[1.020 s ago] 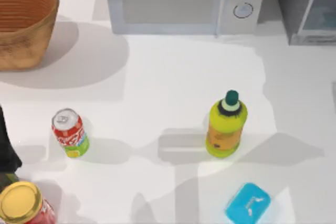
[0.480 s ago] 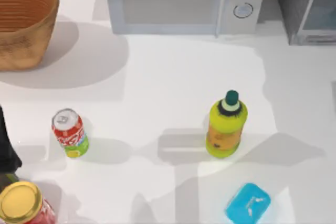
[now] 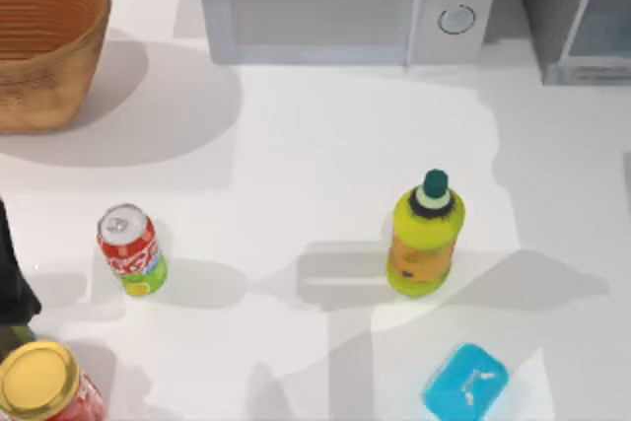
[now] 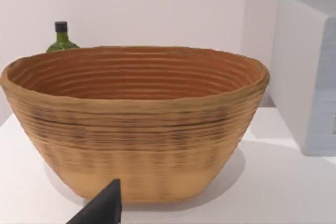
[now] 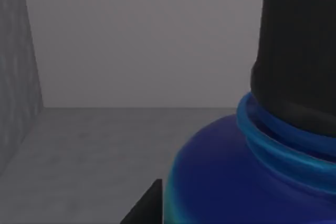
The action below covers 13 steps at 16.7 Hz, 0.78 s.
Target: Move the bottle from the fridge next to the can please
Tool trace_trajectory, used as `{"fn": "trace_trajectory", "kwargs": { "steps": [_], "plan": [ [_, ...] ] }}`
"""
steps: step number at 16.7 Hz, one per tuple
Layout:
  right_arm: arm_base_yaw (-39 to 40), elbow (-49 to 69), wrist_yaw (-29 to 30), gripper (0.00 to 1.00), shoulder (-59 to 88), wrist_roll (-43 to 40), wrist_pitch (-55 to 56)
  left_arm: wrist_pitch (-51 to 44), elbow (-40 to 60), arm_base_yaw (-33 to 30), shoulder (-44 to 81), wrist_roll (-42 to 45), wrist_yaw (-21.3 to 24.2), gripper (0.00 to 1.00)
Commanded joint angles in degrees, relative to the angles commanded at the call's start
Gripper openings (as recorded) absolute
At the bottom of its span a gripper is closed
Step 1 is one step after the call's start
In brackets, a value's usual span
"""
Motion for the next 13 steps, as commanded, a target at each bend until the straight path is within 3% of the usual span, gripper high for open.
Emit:
{"fn": "trace_trajectory", "kwargs": {
  "steps": [13],
  "plan": [
    [-0.2, 2.0, -0.1, 0.0, -7.2, 0.1, -9.1, 0.0, 0.0, 0.0, 0.0, 0.0, 0.0, 1.0]
  ]
}}
